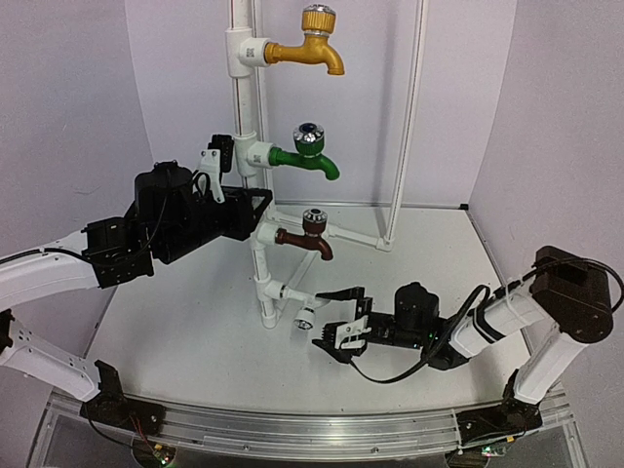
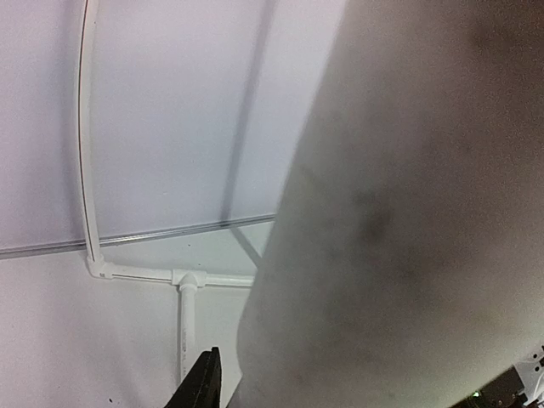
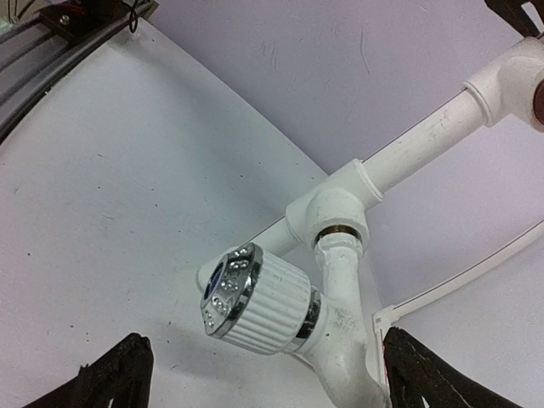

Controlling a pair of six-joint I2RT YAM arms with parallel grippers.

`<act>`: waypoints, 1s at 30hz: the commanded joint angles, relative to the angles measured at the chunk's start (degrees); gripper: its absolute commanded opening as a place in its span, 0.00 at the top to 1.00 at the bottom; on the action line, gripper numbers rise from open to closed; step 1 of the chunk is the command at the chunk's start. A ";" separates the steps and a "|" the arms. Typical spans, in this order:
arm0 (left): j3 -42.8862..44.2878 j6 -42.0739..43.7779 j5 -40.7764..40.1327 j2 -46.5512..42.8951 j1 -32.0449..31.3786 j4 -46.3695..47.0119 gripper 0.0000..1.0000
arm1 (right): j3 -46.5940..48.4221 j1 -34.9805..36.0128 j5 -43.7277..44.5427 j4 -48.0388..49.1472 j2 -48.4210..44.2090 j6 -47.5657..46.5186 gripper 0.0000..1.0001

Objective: Install the water faucets

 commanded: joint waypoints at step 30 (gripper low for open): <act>-0.57 -14.66 7.33 -0.29 -0.99 -10.40 1.00 | 3.81 1.70 9.98 34.07 13.79 66.87 0.68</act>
